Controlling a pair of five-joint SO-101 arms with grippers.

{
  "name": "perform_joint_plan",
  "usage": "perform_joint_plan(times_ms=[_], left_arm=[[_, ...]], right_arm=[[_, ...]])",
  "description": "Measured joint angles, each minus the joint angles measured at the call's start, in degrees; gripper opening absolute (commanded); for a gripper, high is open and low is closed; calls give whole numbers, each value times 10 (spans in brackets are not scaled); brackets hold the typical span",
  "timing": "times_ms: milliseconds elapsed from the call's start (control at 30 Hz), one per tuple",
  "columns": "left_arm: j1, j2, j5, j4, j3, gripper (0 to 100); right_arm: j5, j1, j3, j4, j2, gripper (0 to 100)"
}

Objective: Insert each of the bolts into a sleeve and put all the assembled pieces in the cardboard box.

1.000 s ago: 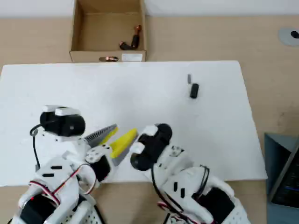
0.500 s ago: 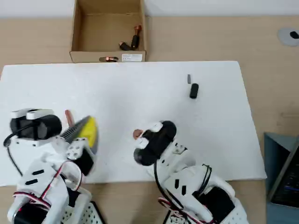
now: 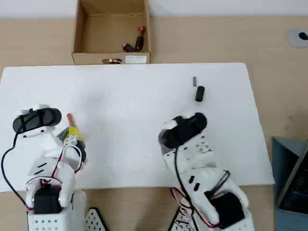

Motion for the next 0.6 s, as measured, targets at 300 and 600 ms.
perform_joint_plan(times_ms=[300,600], left_arm=[[-18,1,-4,-46,94,2],[-18,1,-87,-53,127,3]], right_arm=[[0,4,-229,-47,274,9],[0,4,-499,-127,629,9]])
